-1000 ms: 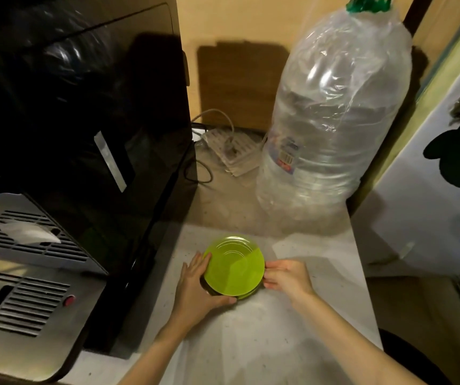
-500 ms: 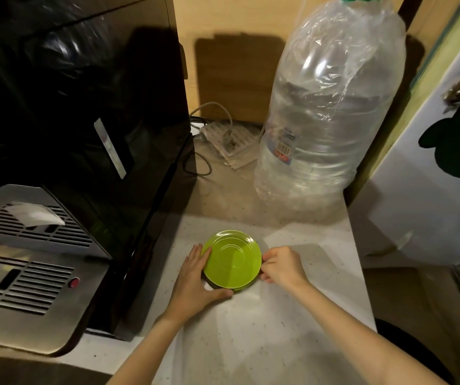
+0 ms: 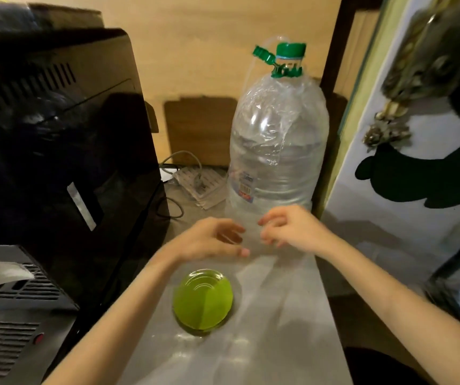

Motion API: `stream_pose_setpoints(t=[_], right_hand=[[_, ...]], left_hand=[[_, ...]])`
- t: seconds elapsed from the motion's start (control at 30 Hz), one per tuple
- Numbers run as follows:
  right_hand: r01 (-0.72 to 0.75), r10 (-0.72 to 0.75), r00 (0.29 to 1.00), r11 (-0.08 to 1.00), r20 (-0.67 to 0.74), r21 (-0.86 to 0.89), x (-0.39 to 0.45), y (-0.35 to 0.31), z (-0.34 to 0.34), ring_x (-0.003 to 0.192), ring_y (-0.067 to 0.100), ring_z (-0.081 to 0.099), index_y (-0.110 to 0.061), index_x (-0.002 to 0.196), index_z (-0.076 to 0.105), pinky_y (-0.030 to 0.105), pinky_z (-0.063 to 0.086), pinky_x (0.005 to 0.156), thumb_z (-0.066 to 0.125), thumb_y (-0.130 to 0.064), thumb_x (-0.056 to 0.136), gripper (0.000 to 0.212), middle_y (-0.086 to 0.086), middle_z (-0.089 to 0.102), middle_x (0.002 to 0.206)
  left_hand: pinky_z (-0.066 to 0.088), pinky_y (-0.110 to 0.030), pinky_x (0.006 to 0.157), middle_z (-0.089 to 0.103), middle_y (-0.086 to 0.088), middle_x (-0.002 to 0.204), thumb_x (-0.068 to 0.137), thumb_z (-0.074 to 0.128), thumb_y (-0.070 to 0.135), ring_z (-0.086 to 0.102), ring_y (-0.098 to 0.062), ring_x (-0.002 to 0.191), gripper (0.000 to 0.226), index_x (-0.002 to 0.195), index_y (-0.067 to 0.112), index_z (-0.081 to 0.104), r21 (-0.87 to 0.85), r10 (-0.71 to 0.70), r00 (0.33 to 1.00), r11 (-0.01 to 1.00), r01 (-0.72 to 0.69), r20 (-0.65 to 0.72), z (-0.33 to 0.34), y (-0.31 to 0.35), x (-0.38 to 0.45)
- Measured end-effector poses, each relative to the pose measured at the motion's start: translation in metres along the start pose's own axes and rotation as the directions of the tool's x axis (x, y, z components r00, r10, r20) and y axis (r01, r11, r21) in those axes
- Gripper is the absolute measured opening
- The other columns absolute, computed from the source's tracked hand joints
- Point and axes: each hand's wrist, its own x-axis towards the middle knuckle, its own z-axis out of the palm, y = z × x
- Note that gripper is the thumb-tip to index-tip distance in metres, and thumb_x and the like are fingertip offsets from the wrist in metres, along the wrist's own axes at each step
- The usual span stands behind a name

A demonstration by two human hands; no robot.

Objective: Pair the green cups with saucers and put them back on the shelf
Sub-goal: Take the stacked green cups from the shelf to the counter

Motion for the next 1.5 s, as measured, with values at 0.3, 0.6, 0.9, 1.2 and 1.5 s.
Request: stream_pose_setpoints(t=[0.3, 0.6, 0.9, 1.2, 1.5], right_hand=[[0.282, -0.315, 0.935, 0.939, -0.163, -0.198, -0.035, -0.118, -0.128, 0.073, 0.012, 0.068, -0.013, 0.103, 0.066, 0.026, 0.057, 0.068, 0.065, -0.014, 0.080, 0.024, 0.008, 0.072, 0.079], [0.391, -0.594, 0.753, 0.751, -0.285, -0.532, -0.044, -0.210, -0.199, 0.081, 0.010, 0.063, -0.018, 0.104, 0.066, 0.030, 0.056, 0.076, 0.068, -0.021, 0.078, 0.027, -0.004, 0.067, 0.089], [0.399, -0.755, 0.546, 0.616, -0.364, -0.680, -0.028, -0.281, -0.275, 0.093, 0.009, 0.061, -0.020, 0.104, 0.066, 0.020, 0.048, 0.078, 0.066, -0.017, 0.079, 0.025, -0.001, 0.067, 0.101], [0.497, -0.786, 0.257, 0.607, -0.563, -0.620, 0.044, -0.317, -0.333, 0.132, 0.015, 0.036, -0.021, 0.133, 0.041, 0.021, 0.030, 0.096, 0.039, -0.012, 0.095, 0.039, 0.000, 0.040, 0.145], [0.404, -0.584, 0.593, 0.811, -0.554, -0.423, 0.063, -0.340, -0.347, 0.132, 0.026, 0.036, -0.007, 0.137, 0.036, 0.038, 0.027, 0.108, 0.029, -0.025, 0.097, 0.044, 0.014, 0.039, 0.145]], left_hand=[[0.050, -0.027, 0.079, 0.069, -0.007, 0.105, 0.080, 0.063, 0.028, 0.066, -0.017, 0.094, 0.036, 0.113, 0.016, 0.059, 0.043, 0.220, 0.972, 0.975, -0.217, -0.083, -0.081, 0.160, 0.028], [0.052, -0.021, 0.075, 0.066, -0.003, 0.109, 0.080, 0.060, 0.031, 0.066, -0.013, 0.094, 0.044, 0.121, 0.019, 0.049, 0.254, 0.416, 0.885, 0.897, -0.362, -0.208, -0.158, 0.267, 0.025], [0.052, -0.036, 0.088, 0.063, -0.006, 0.116, 0.079, 0.062, 0.034, 0.061, -0.019, 0.103, 0.047, 0.121, 0.014, 0.053, 0.432, 0.624, 0.601, 0.781, -0.452, -0.499, -0.220, 0.336, 0.039], [0.016, -0.034, 0.114, 0.009, -0.016, 0.156, 0.084, 0.046, 0.048, 0.013, -0.026, 0.143, 0.082, 0.145, 0.010, 0.006, 0.651, 0.686, 0.396, 0.719, -0.241, -0.611, -0.279, 0.383, 0.094], [0.042, -0.046, 0.102, 0.060, -0.015, 0.120, 0.067, 0.055, 0.060, 0.056, -0.031, 0.110, 0.067, 0.118, 0.018, 0.051, 0.497, 0.619, 0.562, 0.782, -0.377, -0.548, -0.303, 0.414, 0.138]])
